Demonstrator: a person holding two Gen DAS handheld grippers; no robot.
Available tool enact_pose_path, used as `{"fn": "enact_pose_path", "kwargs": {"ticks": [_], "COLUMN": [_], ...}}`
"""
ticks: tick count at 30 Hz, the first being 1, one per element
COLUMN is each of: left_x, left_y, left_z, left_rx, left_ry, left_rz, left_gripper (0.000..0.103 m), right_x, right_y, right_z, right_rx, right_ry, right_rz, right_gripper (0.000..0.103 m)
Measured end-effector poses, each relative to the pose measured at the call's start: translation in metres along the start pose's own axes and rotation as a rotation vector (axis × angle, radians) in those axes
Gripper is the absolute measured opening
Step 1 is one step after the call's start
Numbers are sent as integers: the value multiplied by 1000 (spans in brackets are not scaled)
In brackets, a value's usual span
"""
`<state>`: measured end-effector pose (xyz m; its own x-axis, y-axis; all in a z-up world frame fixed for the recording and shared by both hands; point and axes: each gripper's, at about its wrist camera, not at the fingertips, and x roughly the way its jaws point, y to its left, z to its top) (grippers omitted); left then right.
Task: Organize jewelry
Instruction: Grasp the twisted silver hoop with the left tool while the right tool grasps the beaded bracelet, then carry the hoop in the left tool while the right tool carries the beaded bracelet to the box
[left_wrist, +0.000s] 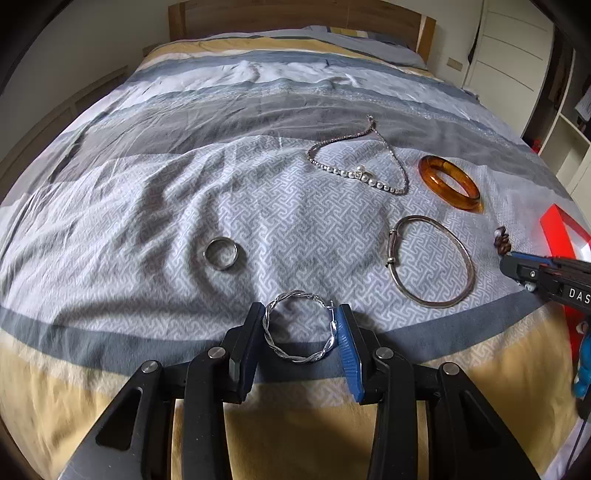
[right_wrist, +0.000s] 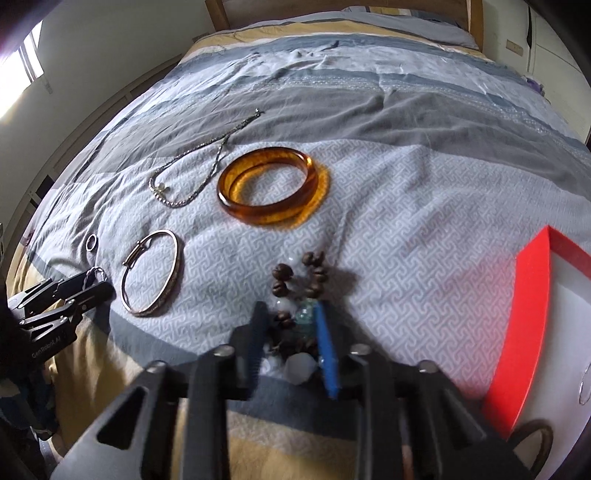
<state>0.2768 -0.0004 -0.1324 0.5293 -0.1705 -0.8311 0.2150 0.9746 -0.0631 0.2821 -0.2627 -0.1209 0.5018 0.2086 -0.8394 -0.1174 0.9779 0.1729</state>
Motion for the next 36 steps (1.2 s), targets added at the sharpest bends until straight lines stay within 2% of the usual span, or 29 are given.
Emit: {"fn": "enact_pose_path", "kwargs": {"ticks": [4, 14, 24, 36], "left_x": [-14, -64, -137, -200], "left_y": [2, 9, 11, -14], "left_z": [-10, -50, -83, -116], "left_rx": [-21, -46, -49, -9], "left_ry": [-4, -7, -77, -151], "left_rz": [-5, 19, 41, 66], "left_gripper": [38, 38, 38, 38], "right_x": [-12, -70, -150, -215], "right_y": [5, 39, 68, 70], "right_z": [-11, -45, -80, -131], "right_rx": [7, -16, -63, -65], "right_ry": [-11, -74, -173, -266], "right_rz": [17, 81, 110, 127], "right_gripper": [9, 8, 8, 8]}}
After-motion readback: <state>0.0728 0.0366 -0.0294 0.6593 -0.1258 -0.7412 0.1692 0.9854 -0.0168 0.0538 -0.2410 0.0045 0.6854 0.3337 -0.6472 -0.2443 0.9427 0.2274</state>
